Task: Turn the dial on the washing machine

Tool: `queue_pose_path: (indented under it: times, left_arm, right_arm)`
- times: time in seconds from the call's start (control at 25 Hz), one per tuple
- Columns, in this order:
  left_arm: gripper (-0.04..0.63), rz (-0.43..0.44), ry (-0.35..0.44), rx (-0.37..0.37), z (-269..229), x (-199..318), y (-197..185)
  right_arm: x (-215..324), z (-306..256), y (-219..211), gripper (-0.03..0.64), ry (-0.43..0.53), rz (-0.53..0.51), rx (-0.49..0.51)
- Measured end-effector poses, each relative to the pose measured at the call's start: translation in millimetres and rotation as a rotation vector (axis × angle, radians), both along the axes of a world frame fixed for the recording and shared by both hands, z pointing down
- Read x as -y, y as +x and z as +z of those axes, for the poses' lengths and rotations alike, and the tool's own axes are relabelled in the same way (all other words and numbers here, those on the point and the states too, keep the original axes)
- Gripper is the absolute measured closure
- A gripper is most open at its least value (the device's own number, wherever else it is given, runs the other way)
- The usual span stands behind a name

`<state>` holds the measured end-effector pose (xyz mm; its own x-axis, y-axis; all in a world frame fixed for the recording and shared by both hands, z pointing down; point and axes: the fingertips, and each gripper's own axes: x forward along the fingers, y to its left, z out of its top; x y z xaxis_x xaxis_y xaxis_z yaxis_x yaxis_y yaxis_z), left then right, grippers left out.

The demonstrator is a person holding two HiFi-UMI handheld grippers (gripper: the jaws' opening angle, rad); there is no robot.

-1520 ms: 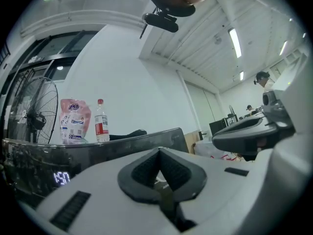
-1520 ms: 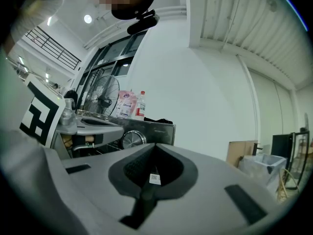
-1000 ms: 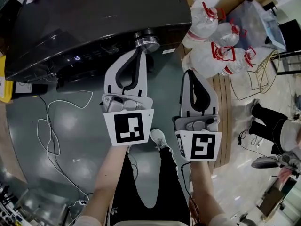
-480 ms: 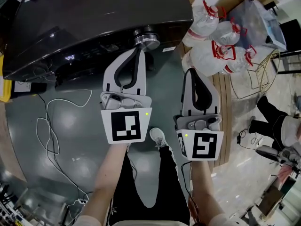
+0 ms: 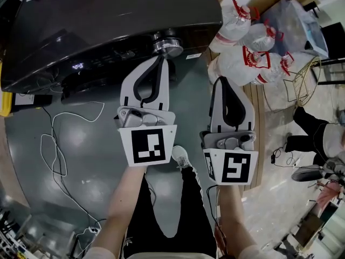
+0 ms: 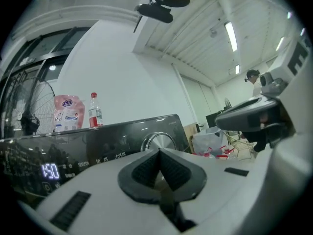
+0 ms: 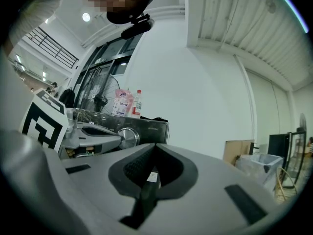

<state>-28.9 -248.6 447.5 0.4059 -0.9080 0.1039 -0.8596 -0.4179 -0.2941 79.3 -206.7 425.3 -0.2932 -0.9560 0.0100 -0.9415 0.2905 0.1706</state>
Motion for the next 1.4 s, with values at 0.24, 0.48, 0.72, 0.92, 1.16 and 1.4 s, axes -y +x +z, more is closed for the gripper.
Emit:
queue_pose_path:
  times: [0.24,0.48,0.72,0.92,1.16,1.4]
  left_arm:
    - [0.597,-0.072,0.026,0.029,-7,-1,-3]
    - [0.597,-0.127,0.026,0.046,-6,-2,-7]
    - [0.597,-0.141,0.028,0.038,-4,-1,-8]
    - [0.597,-0.145,0.02,0.016,-2,-1,-8]
    - [0.598,-0.128,-0.001,0.003,9,1,-3]
    - [0.598,-0.118,-0.009,0.008,12,0,1]
  right_arm:
    - [0,1,5,0.614,-0.008,0.018,0.015]
    - [-3,-3,7,0.614,-0.004,0.014,0.019]
    - [-9,-3,10,0.614,-0.002,0.013,0.015]
    - [-13,0,15,0.614,-0.008,0.014,0.013]
    - [-9,-8,18,0.615,0.011,0.016,0.023]
    - [-7,-7,24,0.614,0.009,0.022,0.023]
